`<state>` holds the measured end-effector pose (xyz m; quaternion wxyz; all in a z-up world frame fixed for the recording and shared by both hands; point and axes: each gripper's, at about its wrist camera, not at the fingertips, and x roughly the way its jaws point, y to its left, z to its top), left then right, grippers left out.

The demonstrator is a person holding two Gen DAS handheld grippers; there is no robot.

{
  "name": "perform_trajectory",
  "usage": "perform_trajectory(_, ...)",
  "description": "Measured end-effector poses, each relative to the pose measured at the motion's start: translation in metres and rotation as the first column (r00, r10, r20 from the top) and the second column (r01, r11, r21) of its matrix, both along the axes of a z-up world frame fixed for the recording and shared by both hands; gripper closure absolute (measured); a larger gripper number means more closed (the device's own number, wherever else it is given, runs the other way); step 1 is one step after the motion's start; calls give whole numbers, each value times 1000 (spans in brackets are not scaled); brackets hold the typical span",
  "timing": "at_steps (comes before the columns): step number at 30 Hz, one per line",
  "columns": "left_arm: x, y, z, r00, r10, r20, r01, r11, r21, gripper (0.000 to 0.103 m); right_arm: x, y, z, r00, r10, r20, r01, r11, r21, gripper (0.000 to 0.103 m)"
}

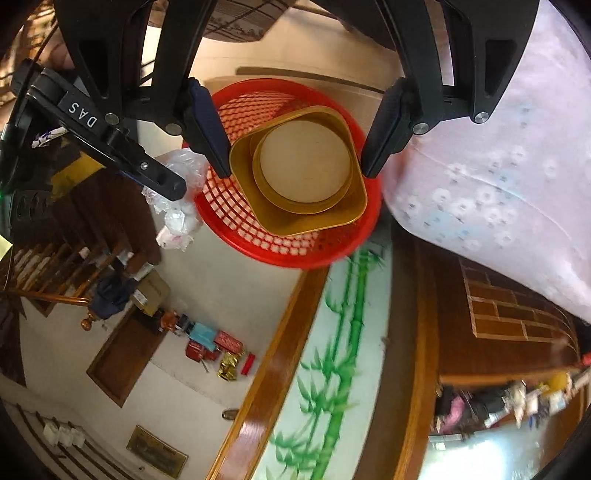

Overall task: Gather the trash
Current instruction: 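Open both tools to drop the items into the basket, return to table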

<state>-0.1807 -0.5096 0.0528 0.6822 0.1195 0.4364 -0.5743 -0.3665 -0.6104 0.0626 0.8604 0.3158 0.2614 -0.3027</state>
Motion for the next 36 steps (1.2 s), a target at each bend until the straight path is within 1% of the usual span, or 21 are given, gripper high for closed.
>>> perform_trajectory(2, 3, -3, -8, 1000, -3, -27, 4, 1000, 20, 33, 0, -2, -4, 1000, 4, 5, -4, 1000, 14, 72)
perform_trajectory(3, 4, -2, -9, 999, 0, -34, 1, 1000, 23, 33, 0, -2, -5, 1000, 3, 6, -3, 1000, 21, 65)
perform_trajectory(4, 3, 3, -9, 999, 5, -37, -4, 1000, 17, 33, -2, -3, -4, 1000, -8, 10, 8, 1000, 28, 55)
perform_trajectory(6, 6, 13, -4, 999, 15, -37, -16, 1000, -14, 30, -5, 0, 0, 1000, -25, 18, 25, 999, 20, 50)
perform_trajectory(7, 6, 21, 4, 999, 29, -27, -30, 999, -31, 26, -7, 1, 4, 999, -26, 25, 26, 1000, 13, 48)
perform_trajectory(9, 8, 37, 19, 998, 60, -4, -60, 996, -69, 25, -8, 6, 12, 999, -30, 41, 30, 1000, 0, 46)
perform_trajectory(11, 10, 59, 35, 994, 102, 28, -99, 990, -105, 19, -7, 14, 21, 998, -23, 54, 24, 999, -23, 42)
perform_trajectory(12, 11, 72, 42, 990, 134, 48, -127, 985, -119, 18, -7, 20, 27, 998, -18, 67, 20, 999, -36, 36)
perform_trajectory(13, 11, 88, 50, 983, 167, 70, -157, 978, -135, 16, -6, 26, 34, 996, -11, 85, 15, 999, -45, 31)
perform_trajectory(14, 12, 107, 57, 974, 204, 96, -189, 971, -149, 12, -4, 35, 40, 995, 3, 101, 3, 999, -53, 29)
perform_trajectory(16, 14, 144, 67, 953, 270, 140, -245, 954, -171, 11, 1, 52, 53, 991, 33, 128, -23, 996, -82, 22)
perform_trajectory(19, 19, 201, 74, 901, 385, 200, -353, 919, -176, 11, 17, 87, 70, 981, 109, 159, -88, 987, -133, 19)
perform_trajectory(21, 26, 240, 76, 860, 466, 208, -435, 882, -178, 11, 28, 106, 76, 971, 165, 175, -140, 979, -147, 17)
perform_trajectory(25, 48, 310, 79, 758, 619, 204, -597, 785, -166, 11, 68, 158, 87, 931, 324, 169, -291, 937, -193, 16)
perform_trajectory(27, 57, 346, 79, 678, 696, 238, -680, 716, -159, 11, 84, 176, 88, 906, 386, 176, -353, 916, -190, 16)
perform_trajectory(28, 60, 358, 77, 653, 717, 243, -701, 694, -164, 11, 94, 187, 88, 887, 423, 182, -392, 901, -185, 16)
perform_trajectory(29, 64, 376, 76, 618, 745, 250, -731, 662, -167, 11, 104, 197, 87, 872, 453, 184, -424, 888, -179, 16)
perform_trajectory(30, 67, 389, 76, 591, 766, 254, -754, 636, -164, 11, 110, 205, 85, 861, 475, 183, -447, 877, -177, 16)
perform_trajectory(32, 77, 419, 72, 542, 803, 248, -795, 586, -156, 11, 127, 225, 82, 826, 535, 177, -507, 843, -181, 16)
perform_trajectory(34, 86, 441, 69, 505, 829, 241, -826, 545, -144, 11, 142, 242, 78, 801, 574, 172, -548, 818, -177, 16)
perform_trajectory(36, 89, 457, 67, 481, 846, 232, -845, 518, -136, 11, 156, 257, 73, 773, 612, 166, -589, 790, -170, 16)
